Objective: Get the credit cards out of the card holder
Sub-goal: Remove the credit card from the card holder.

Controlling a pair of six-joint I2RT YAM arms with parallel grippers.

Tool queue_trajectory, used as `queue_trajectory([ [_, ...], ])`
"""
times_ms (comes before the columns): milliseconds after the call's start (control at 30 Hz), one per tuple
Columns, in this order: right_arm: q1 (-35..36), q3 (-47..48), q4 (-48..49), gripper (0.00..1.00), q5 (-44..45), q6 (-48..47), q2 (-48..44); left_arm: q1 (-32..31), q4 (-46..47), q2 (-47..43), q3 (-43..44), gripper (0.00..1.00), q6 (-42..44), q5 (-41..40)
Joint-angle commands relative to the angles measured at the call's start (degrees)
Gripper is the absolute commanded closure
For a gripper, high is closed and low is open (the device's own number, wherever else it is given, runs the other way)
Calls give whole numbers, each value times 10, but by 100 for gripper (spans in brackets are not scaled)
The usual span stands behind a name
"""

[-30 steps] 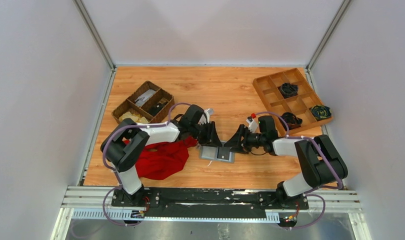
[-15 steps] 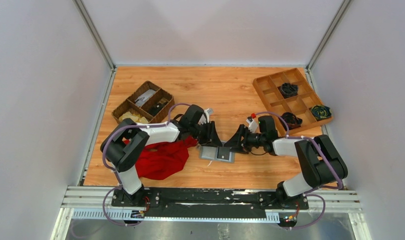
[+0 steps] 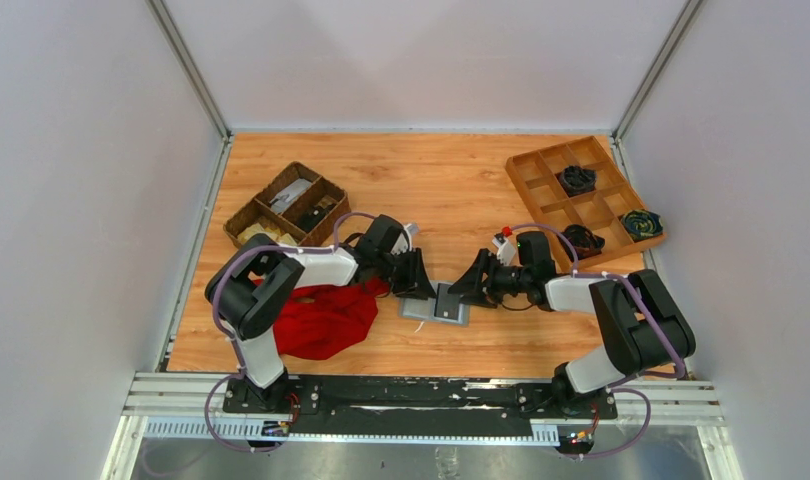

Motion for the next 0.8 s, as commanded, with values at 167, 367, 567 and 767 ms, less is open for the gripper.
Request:
queue_trajectory([
  [167,19,13,-2,38,-4,2,6,12,1,25,-15,65,17,-3],
  [367,24,14,7,38,-4,6,19,12,1,13,-9,65,18,3],
  [567,26,11,4,38,2,7,7,11,2,15,-10,65,19,3],
  [767,26,5,-50,38,46,-15,-51,12,2,3,-8,65,24,10],
])
